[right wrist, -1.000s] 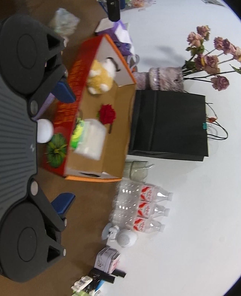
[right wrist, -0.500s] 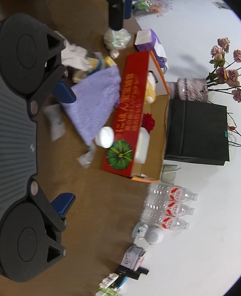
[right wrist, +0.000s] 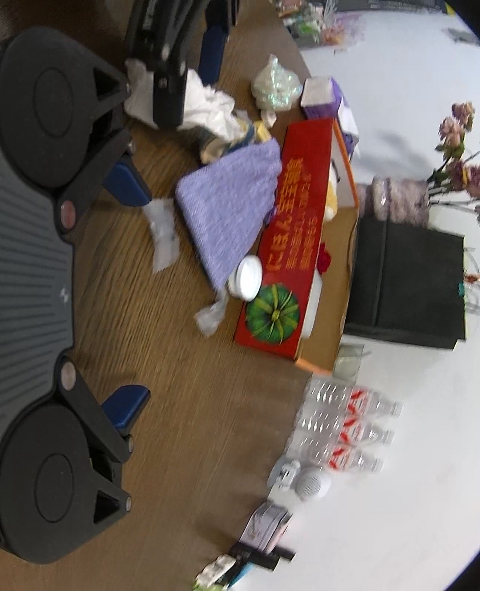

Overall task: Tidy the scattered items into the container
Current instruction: 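Return both grippers to the table toward the crumpled tissue and small bag, then grasp the crumpled white tissue with the left gripper while the right grasps a clear bag, then carry the tissue and clear bag into the cardboard box and release both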

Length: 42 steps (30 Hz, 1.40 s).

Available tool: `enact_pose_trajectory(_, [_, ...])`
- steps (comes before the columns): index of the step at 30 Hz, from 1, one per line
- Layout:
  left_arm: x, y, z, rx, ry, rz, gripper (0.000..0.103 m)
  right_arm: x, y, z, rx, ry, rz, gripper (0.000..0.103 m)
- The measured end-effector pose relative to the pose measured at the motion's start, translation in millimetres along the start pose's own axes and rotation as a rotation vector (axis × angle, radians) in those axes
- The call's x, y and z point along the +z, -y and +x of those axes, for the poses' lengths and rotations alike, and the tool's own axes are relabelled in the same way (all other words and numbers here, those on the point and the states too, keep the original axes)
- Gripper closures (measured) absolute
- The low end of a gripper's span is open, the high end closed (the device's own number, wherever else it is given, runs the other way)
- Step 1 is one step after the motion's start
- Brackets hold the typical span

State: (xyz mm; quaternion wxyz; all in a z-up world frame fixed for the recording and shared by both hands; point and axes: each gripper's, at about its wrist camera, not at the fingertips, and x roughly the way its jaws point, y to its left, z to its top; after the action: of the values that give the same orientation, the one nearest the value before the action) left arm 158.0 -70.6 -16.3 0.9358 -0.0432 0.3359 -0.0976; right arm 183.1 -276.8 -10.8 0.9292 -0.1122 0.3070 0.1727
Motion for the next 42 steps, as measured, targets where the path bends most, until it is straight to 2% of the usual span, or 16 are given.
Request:
enact_pose_trajectory(4, [-1.8, -0.6, -4.1, 0.019, 0.003, 0.003, 0.034, 3.6, -11.2, 9.7, 0.012, 0.013, -0.038, 0.004])
enact_pose_trajectory(9, [-2.2, -2.2, -6.2, 0.029, 0.005, 0.006, 0.049, 8.9, -14.6, 18.4, 0.053, 0.003, -0.01, 0.024])
enact_pose_trajectory(10, [-2.1, -2.7, -6.4, 0.028, 0.006, 0.004, 0.05, 9.1, -14.0, 18.2, 0.069, 0.003, 0.0, 0.036])
enact_pose_trajectory(11, [-2.3, -3.4, -6.6, 0.026, 0.007, 0.001, 0.053, 9.2, -13.4, 17.6, 0.087, 0.002, 0.013, 0.056])
enact_pose_trajectory(12, [-2.5, -4.0, -6.9, 0.023, 0.007, -0.002, 0.055, 9.1, -12.4, 16.3, 0.109, 0.001, 0.029, 0.065])
enact_pose_trajectory(13, [-2.5, -4.5, -7.4, 0.018, 0.007, -0.005, 0.059, 9.0, -12.2, 15.1, 0.12, 0.002, 0.039, 0.068])
enact_pose_trajectory(14, [-2.5, -5.0, -7.9, 0.014, 0.006, -0.008, 0.061, 8.5, -13.5, 14.4, 0.119, 0.003, 0.037, 0.077])
enact_pose_trajectory(15, [-2.3, -5.4, -8.2, 0.008, 0.005, -0.01, 0.066, 7.9, -14.7, 13.0, 0.118, 0.008, 0.033, 0.079])
enact_pose_trajectory(19, [-2.7, -6.5, -12.6, -0.005, 0.011, -0.016, 0.07, 5.8, -18.2, 6.8, 0.125, 0.011, 0.033, 0.083])
enact_pose_trajectory(28, [-0.7, -10.3, -29.9, -0.021, 0.044, -0.031, 0.071, 11.8, -19.5, -7.8, 0.098, 0.049, 0.056, 0.084])
enact_pose_trajectory(35, [10.6, -17.3, -40.4, -0.02, 0.08, -0.024, 0.071, 29.4, -20.9, -15.7, 0.095, 0.101, 0.061, 0.084])
enact_pose_trajectory(42, [38.0, -24.8, -31.3, -0.024, 0.121, -0.018, 0.071, 59.0, -23.5, -7.5, 0.098, 0.154, 0.066, 0.084])
